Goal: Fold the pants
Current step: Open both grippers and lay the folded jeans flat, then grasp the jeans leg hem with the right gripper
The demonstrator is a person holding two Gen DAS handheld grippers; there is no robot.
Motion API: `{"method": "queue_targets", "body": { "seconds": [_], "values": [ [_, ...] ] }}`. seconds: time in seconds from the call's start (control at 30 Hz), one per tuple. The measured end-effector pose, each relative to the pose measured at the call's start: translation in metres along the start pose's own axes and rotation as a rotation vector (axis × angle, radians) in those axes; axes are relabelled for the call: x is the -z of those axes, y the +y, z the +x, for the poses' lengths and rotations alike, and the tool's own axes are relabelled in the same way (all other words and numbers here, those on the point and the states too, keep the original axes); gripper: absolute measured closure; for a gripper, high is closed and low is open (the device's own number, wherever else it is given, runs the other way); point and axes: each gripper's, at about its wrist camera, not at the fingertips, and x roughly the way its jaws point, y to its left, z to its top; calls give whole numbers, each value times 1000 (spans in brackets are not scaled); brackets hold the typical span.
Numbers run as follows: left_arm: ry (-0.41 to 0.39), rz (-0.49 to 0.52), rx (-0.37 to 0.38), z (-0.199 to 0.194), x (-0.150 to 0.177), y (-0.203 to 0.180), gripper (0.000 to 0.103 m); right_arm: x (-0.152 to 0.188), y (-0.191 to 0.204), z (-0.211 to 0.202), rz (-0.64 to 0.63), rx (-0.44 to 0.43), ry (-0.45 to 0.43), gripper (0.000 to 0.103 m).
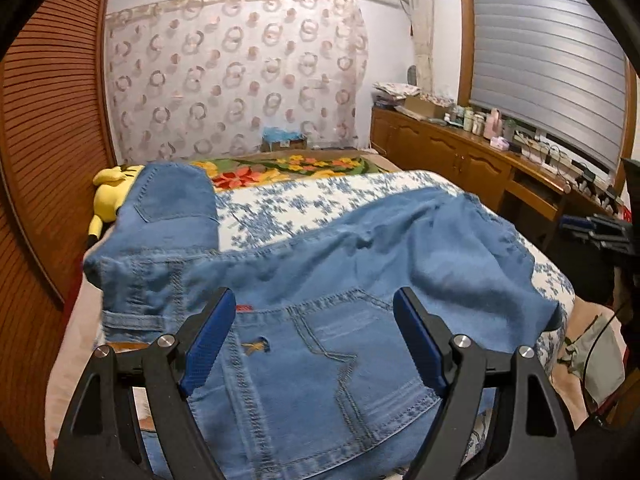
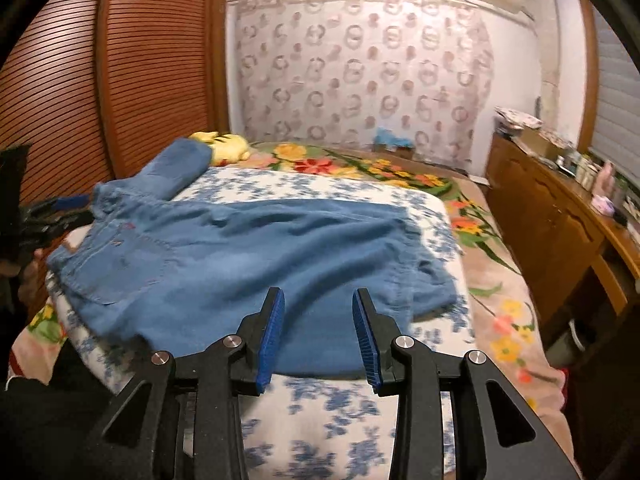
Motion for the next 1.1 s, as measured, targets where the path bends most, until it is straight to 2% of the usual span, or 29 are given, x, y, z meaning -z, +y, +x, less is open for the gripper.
{"method": "queue_targets", "body": {
  "seconds": [0.2,0.33,0.57,0.87,0.9,0.93,1.0,1.03,1.1],
  "values": [
    [49,-9,15,15,12,-5,21,12,-32,29,69,57,81,66],
    [76,-15,21,23,20,-6,21,21,-48,50,133,58,147,66],
    [112,-18,26,30,30,-9,21,17,-51,66,159,29,184,66],
    [153,-26,29,42,42,-9,21,23,-58,79,150,45,225,66],
    [154,-29,29,42,43,-9,21,22,-57,77,146,36,220,69],
    [156,-33,29,43,43,-9,21,22,-56,76,140,14,214,85],
    [158,-42,27,44,43,-10,21,22,-53,75,138,-32,213,88],
    [156,-42,27,44,43,-10,21,22,-52,75,138,-42,213,94],
    [155,-41,29,44,44,-11,21,20,-56,71,151,-46,197,95]
  ]
}}
